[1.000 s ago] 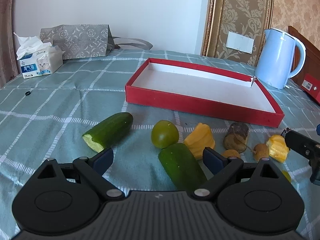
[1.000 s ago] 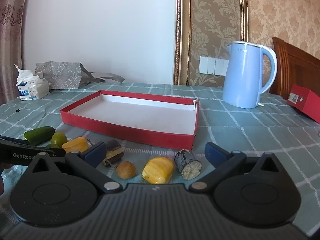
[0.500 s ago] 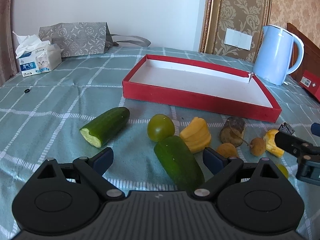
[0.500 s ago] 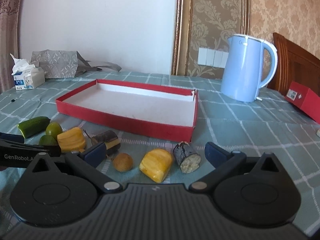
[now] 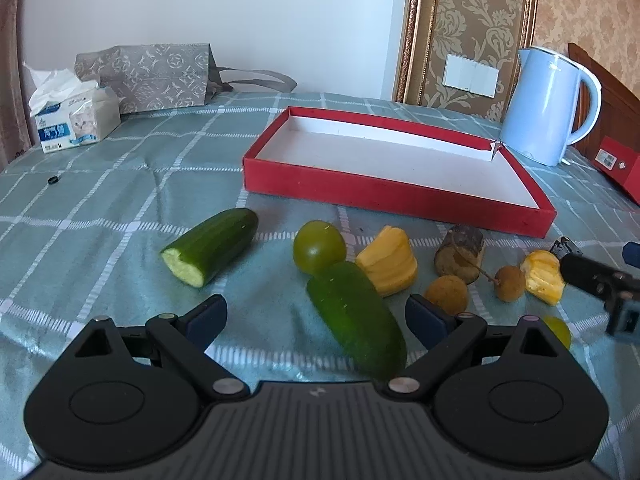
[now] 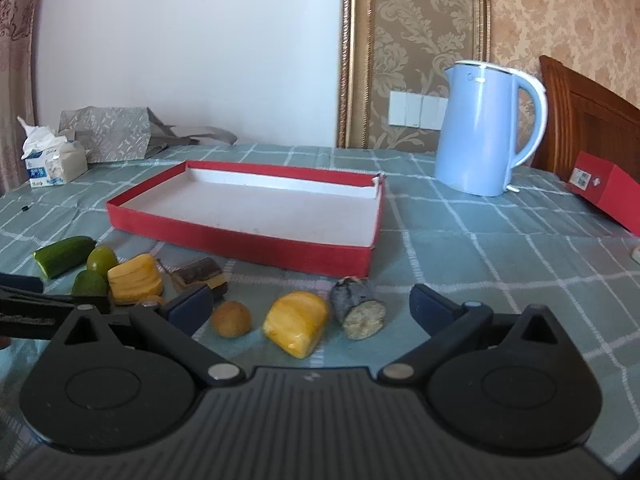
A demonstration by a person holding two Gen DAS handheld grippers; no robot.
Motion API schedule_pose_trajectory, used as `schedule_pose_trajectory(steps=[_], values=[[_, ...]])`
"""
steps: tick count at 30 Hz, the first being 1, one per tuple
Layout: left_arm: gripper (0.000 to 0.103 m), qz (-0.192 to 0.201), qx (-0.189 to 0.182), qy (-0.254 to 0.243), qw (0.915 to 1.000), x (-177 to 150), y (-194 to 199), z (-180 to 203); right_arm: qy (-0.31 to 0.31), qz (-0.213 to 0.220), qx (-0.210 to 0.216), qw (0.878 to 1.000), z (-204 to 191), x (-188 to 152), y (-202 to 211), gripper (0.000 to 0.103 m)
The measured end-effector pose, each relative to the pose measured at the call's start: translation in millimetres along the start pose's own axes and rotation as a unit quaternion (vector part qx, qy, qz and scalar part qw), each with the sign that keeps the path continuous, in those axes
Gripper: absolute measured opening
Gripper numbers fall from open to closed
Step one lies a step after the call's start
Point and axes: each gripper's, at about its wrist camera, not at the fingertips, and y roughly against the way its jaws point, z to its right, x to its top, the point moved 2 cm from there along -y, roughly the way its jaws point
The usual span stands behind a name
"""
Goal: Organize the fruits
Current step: 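Move the left gripper toward the whole green cucumber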
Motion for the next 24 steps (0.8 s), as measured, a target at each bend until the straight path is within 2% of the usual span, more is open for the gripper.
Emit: schedule_pose_trajectory(steps=[6, 14, 19, 24], values=[[0.096, 0.004, -0.008, 0.008, 0.9999, -8, 12, -11, -0.031, 0.0, 0.002, 1.0, 13, -1, -2, 0.103], [0.096, 0.023, -0.02, 0.0, 0.9995, -11, 23, -8, -0.034, -0.007, 0.007, 0.999, 13, -5, -8, 0.103], [0.096, 0.013, -0.02, 0.013, 0.9996, -13, 22, -15, -0.029, 0.0, 0.01, 1.0, 9, -6, -8, 0.103], [0.096, -0.002, -0.029, 0.017, 0.9994, -9, 11, -3, -0.022, -0.004, 0.012, 1.0, 4, -7, -12, 0.103]])
